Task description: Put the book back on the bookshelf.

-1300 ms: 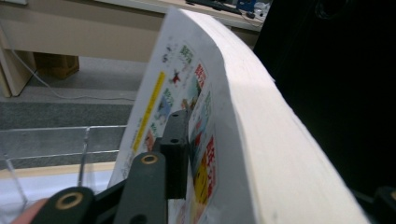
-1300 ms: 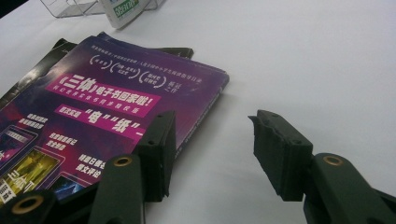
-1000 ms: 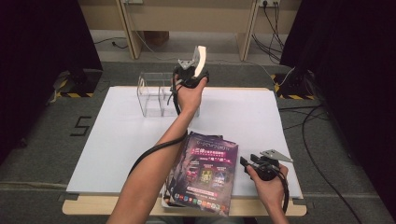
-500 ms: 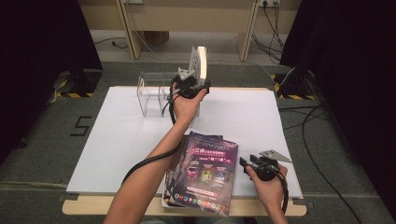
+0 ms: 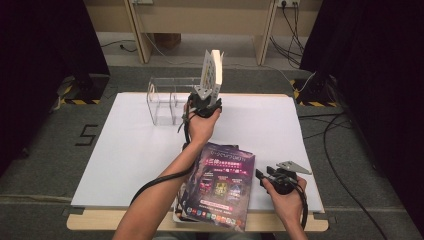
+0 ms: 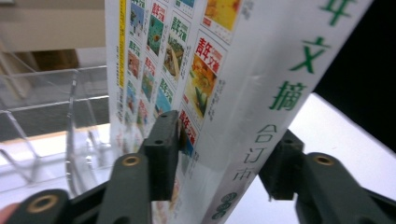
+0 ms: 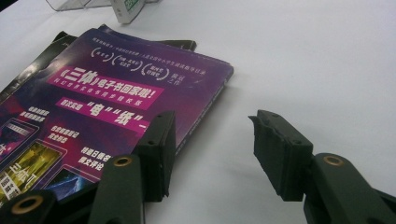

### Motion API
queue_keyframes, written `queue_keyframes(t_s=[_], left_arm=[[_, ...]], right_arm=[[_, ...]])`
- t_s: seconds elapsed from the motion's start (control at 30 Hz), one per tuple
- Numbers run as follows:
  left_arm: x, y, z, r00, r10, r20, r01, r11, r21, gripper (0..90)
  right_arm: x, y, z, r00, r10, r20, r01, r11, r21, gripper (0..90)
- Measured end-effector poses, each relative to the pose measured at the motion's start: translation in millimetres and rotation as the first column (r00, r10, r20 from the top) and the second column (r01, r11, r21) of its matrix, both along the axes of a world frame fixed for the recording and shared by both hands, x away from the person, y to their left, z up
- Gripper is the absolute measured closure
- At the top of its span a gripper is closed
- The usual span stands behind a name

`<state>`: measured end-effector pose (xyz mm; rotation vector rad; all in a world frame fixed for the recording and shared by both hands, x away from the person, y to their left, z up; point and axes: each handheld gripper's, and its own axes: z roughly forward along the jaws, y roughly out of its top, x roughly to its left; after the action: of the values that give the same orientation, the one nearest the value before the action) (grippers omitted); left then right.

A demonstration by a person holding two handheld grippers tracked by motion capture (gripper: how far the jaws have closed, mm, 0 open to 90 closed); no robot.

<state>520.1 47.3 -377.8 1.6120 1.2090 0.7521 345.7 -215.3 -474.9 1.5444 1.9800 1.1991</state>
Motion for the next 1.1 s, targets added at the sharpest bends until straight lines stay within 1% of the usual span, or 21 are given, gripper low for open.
queue_keyframes(t_s=[0.03, 0.07, 0.13, 0.17, 0.2, 0.23, 0.3, 0.37, 0.43, 0.47, 0.5, 0.6, 0.67, 0.77, 0.8, 0.87, 0.93, 0.97, 1.0, 1.07, 1.1], left_arm=[[0.0, 0.0, 0.0, 1.0000, 0.000, 0.000, 0.000, 1.0000, 0.000, 59.8], [0.3, 0.7, 2.5, 0.9999, 0.015, 0.007, -0.015, 0.9999, 0.002, 63.6], [2.8, 5.4, 4.9, 0.9994, 0.034, 0.004, -0.034, 0.9986, -0.041, 68.1], [2.8, 5.4, 4.9, 0.9994, 0.034, 0.004, -0.034, 0.9986, -0.041, 69.2], [4.7, 7.8, 7.1, 0.9988, 0.048, -0.003, -0.048, 0.9967, -0.066, 69.7], [5.0, 8.2, 7.3, 0.9985, 0.054, -0.005, -0.054, 0.9956, -0.076, 69.7], [4.3, 6.0, 6.5, 0.9985, 0.054, -0.002, -0.054, 0.9959, -0.073, 69.3], [3.3, 0.4, 4.9, 0.9988, 0.047, 0.014, -0.046, 0.9976, -0.052, 67.1], [2.5, -4.3, 5.1, 0.9989, 0.045, 0.014, -0.044, 0.9985, -0.031, 64.5], [2.5, -4.3, 5.1, 0.9989, 0.045, 0.014, -0.044, 0.9985, -0.031, 63.4], [2.8, -4.1, 6.2, 0.9988, 0.050, 0.003, -0.049, 0.9976, -0.048, 62.7], [2.9, -1.5, 6.7, 0.9990, 0.045, 0.000, -0.045, 0.9974, -0.057, 60.3], [1.9, 2.4, 6.5, 0.9996, 0.027, 0.001, -0.027, 0.9973, -0.069, 58.7], [0.8, 3.6, 7.0, 0.9999, 0.011, 0.007, -0.010, 0.9978, -0.065, 56.1], [-0.7, 3.1, 9.1, 0.9997, -0.007, 0.022, 0.008, 0.9987, -0.051, 54.6], [-2.2, 2.0, 11.5, 0.9995, -0.018, 0.026, 0.019, 0.9992, -0.036, 51.2], [-2.8, 1.8, 12.4, 0.9995, -0.022, 0.024, 0.023, 0.9990, -0.037, 47.9], [-3.3, 1.9, 13.2, 0.9995, -0.028, 0.017, 0.028, 0.9988, -0.039, 47.9], [-4.7, 2.3, 13.9, 0.9993, -0.036, 0.009, 0.037, 0.9986, -0.039, 43.7], [-5.8, 3.0, 14.0, 0.9991, -0.041, 0.006, 0.041, 0.9985, -0.035, 40.2], [-7.0, 3.9, 14.1, 0.9989, -0.046, 0.000, 0.046, 0.9984, -0.033, 40.2]], right_arm=[[0.2, -0.2, -0.1, 1.0000, -0.001, 0.001, 0.001, 1.000, 0.000, 49.7], [0.3, -0.4, -0.1, 1.0000, -0.002, 0.001, 0.002, 1.000, -0.001, 49.7], [0.3, -0.9, 0.1, 1.0000, -0.003, 0.003, 0.003, 1.000, 0.001, 49.7], [0.3, -0.9, 0.1, 1.0000, -0.003, 0.003, 0.003, 1.000, 0.001, 49.7], [0.5, -0.9, 0.2, 1.0000, -0.002, 0.005, 0.002, 1.000, 0.000, 49.7], [0.7, -0.9, 0.2, 1.0000, -0.002, 0.004, 0.002, 1.000, -0.001, 49.6], [1.4, -0.7, -0.3, 1.0000, 0.000, 0.003, 0.000, 1.000, 0.001, 49.7], [1.8, -0.5, -0.5, 1.0000, -0.001, 0.001, 0.001, 1.000, 0.000, 49.7], [1.5, -0.3, -0.5, 1.0000, -0.002, 0.000, 0.002, 1.000, 0.001, 49.6], [1.4, -0.5, -0.4, 1.0000, -0.002, 0.001, 0.002, 1.000, 0.000, 49.7], [1.2, -0.7, -0.3, 1.0000, -0.003, 0.001, 0.003, 1.000, 0.001, 49.7], [0.7, -1.3, 0.0, 1.0000, -0.003, 0.003, 0.003, 1.000, 0.002, 49.7], [0.8, -1.3, -0.2, 1.0000, -0.002, 0.003, 0.002, 1.000, 0.002, 49.7], [1.1, -0.3, 0.0, 1.0000, -0.002, 0.002, 0.002, 1.000, 0.002, 49.7], [1.0, 0.0, 0.3, 1.0000, -0.001, 0.003, 0.001, 1.000, 0.003, 49.7], [0.9, 0.2, 0.6, 1.0000, -0.003, 0.005, 0.003, 1.000, 0.003, 49.7], [0.7, 0.2, 0.7, 1.0000, -0.006, 0.003, 0.006, 1.000, 0.006, 49.7], [0.7, 0.2, 0.7, 1.0000, -0.006, 0.003, 0.006, 1.000, 0.006, 49.7], [0.4, 0.2, 1.1, 1.0000, -0.008, 0.003, 0.008, 1.000, 0.006, 49.7], [0.2, 0.0, 1.7, 1.0000, -0.007, 0.006, 0.007, 1.000, 0.006, 49.7], [0.2, 0.0, 1.7, 1.0000, -0.007, 0.006, 0.007, 1.000, 0.006, 49.7]])
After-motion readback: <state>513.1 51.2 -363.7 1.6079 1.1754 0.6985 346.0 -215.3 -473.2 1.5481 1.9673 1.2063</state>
